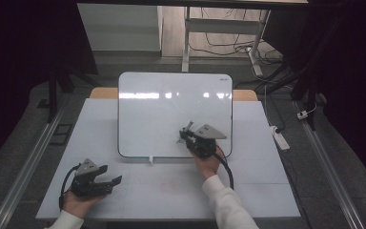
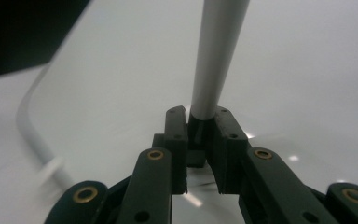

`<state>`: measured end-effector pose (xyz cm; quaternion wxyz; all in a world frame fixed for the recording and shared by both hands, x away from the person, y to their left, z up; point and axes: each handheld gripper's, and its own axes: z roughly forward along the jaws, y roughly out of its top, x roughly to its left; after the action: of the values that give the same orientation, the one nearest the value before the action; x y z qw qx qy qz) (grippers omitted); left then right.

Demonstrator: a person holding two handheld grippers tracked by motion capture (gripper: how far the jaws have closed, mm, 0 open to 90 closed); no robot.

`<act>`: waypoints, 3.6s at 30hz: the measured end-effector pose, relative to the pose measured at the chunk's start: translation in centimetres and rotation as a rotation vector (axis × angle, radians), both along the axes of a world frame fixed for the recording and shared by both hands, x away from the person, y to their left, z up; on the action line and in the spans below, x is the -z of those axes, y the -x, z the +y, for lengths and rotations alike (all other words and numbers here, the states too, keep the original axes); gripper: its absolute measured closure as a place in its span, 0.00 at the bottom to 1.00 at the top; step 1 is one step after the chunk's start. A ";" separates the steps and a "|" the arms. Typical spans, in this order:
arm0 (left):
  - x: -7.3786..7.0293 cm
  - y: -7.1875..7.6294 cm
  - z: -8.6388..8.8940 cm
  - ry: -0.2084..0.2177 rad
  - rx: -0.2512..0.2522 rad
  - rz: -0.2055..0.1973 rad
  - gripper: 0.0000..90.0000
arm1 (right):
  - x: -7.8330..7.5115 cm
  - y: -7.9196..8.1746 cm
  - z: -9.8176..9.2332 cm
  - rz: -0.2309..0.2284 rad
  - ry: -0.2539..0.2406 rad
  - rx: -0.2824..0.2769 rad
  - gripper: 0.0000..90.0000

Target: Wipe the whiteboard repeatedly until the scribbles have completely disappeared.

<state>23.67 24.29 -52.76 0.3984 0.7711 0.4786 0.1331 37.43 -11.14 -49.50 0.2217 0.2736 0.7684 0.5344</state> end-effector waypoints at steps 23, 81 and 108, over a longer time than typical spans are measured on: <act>0.0 0.0 -0.1 0.000 0.002 0.000 0.28 | 0.8 0.9 0.1 0.010 0.059 -0.061 0.86; -0.2 0.1 0.2 0.016 0.000 -0.009 0.28 | 0.0 0.4 -3.8 -0.027 0.014 0.073 0.86; -0.4 0.3 0.1 0.016 0.003 -0.021 0.28 | -0.1 0.1 -4.3 -0.043 0.035 0.036 0.86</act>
<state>23.33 24.38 -52.39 0.4097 0.7673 0.4742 0.1365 37.28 -15.44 -49.42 0.2525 0.2720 0.7676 0.5225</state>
